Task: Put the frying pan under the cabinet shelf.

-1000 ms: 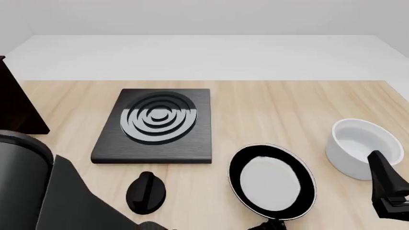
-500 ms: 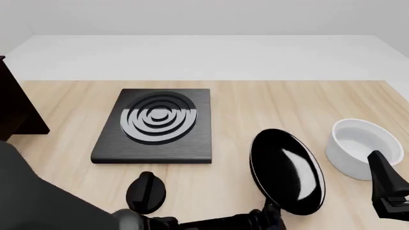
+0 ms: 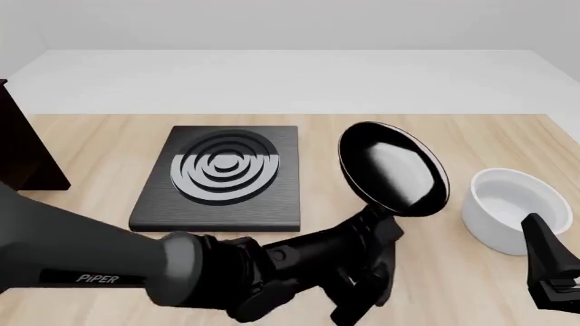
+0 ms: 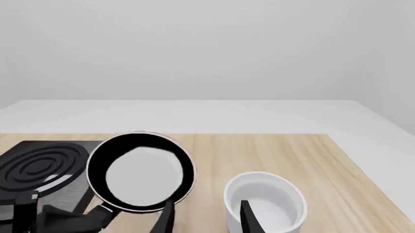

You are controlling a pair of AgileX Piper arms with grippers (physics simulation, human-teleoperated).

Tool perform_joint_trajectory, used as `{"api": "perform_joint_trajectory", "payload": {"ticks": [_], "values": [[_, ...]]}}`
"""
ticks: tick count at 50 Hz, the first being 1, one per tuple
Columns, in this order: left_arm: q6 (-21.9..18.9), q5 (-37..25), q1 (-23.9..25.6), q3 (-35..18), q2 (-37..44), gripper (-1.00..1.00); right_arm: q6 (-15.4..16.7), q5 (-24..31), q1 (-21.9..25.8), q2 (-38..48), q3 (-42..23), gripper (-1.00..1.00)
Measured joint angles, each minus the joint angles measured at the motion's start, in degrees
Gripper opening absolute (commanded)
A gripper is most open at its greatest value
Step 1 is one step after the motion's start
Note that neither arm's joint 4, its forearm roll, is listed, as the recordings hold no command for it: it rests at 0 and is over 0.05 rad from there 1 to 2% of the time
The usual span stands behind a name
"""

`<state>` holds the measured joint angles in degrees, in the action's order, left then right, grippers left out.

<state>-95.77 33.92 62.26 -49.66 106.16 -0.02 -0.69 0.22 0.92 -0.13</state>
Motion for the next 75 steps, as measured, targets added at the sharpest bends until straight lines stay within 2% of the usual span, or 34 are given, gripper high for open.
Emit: {"api": "perform_joint_trajectory", "payload": {"ticks": [10,29,59,75], "values": [[1.51,0.88,-1.70,2.03,-4.31,-1.00,0.00,0.00,0.00,0.00,0.00,1.00],[0.78,2.85,-0.69,12.78,-20.69,-1.00,0.00,0.00,0.00,0.00,0.00,1.00],[0.78,2.84,-9.32,27.45,-39.88,-1.00,0.00,0.00,0.00,0.00,0.00,1.00],[1.63,0.62,-14.16,34.28,-48.90,-1.00,0.00,0.00,0.00,0.00,0.00,1.00]]}}
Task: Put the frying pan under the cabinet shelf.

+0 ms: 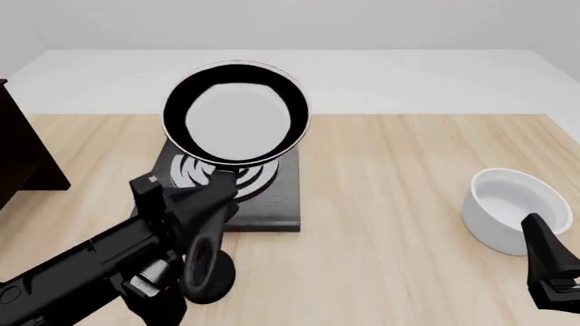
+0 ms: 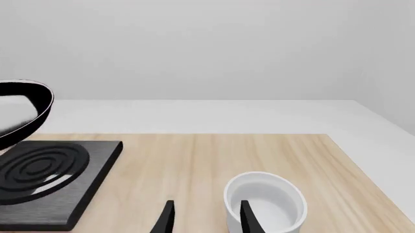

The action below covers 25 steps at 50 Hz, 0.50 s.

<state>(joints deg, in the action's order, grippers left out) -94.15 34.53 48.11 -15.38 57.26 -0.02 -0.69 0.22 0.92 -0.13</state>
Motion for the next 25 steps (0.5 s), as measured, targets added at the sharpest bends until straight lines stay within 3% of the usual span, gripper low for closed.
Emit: {"api": "perform_joint_trajectory", "payload": {"ticks": [25], "values": [[2.41,-8.23,-8.12,7.36,-17.45,-1.00,0.01,0.00,0.00,-0.01,0.00,1.00]]}}
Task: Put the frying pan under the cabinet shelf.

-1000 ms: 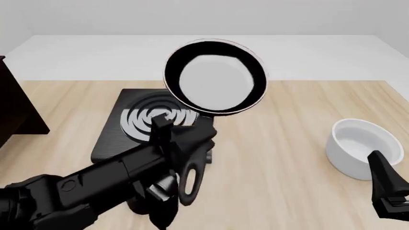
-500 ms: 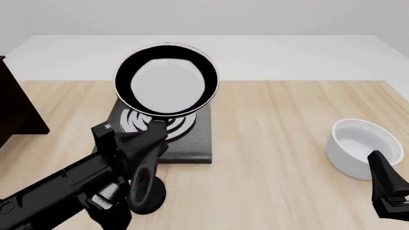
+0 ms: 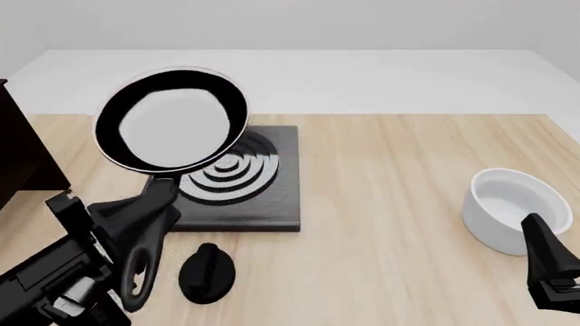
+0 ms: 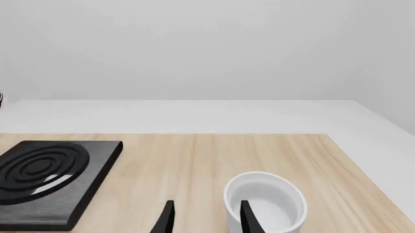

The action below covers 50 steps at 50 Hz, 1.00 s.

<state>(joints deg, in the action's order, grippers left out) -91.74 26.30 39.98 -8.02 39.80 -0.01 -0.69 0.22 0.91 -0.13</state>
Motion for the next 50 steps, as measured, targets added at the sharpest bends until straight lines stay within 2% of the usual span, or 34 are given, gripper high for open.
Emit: {"api": "perform_joint_trajectory", "payload": {"ticks": [14,28,37,50], "values": [[2.94,-13.51,-7.22,3.62,-17.98,-1.00,0.00,0.00,0.00,0.00,0.00,1.00],[6.03,-26.03,-11.78,4.70,-31.73,-1.00,0.00,0.00,0.00,0.01,0.00,1.00],[7.47,-30.62,-13.86,4.59,-36.23,-1.00,0.00,0.00,0.00,0.01,0.00,1.00],[10.41,-34.62,-17.28,3.50,-38.53,-1.00,-0.01,0.00,0.00,0.01,0.00,1.00]]}}
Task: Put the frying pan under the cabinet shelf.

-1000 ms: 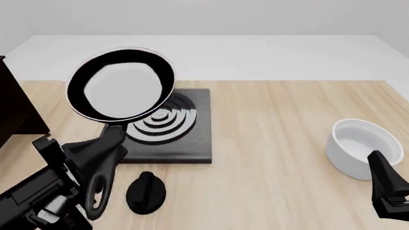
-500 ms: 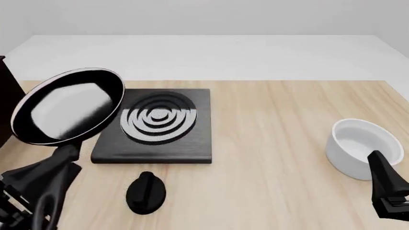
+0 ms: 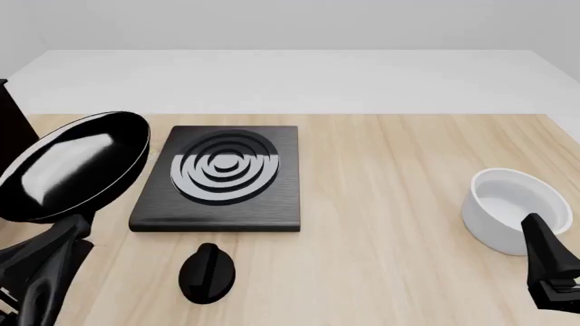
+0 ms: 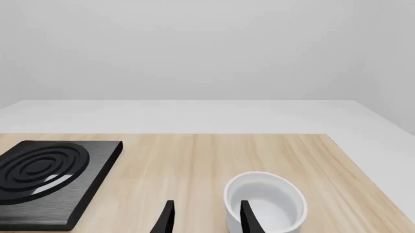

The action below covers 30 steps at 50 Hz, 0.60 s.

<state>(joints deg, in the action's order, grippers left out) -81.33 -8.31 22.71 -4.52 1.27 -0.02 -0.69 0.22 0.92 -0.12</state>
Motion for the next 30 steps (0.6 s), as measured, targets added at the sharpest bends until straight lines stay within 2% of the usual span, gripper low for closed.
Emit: {"api": "perform_joint_trajectory", "payload": {"ticks": [14,30], "values": [[3.32,-1.89,-3.45,-0.74,-0.65,-1.00,0.00,0.00,0.00,0.00,0.00,1.00],[9.02,-2.89,-5.84,-2.43,-0.81,-1.00,0.00,0.00,0.00,-0.01,0.00,1.00]]}}
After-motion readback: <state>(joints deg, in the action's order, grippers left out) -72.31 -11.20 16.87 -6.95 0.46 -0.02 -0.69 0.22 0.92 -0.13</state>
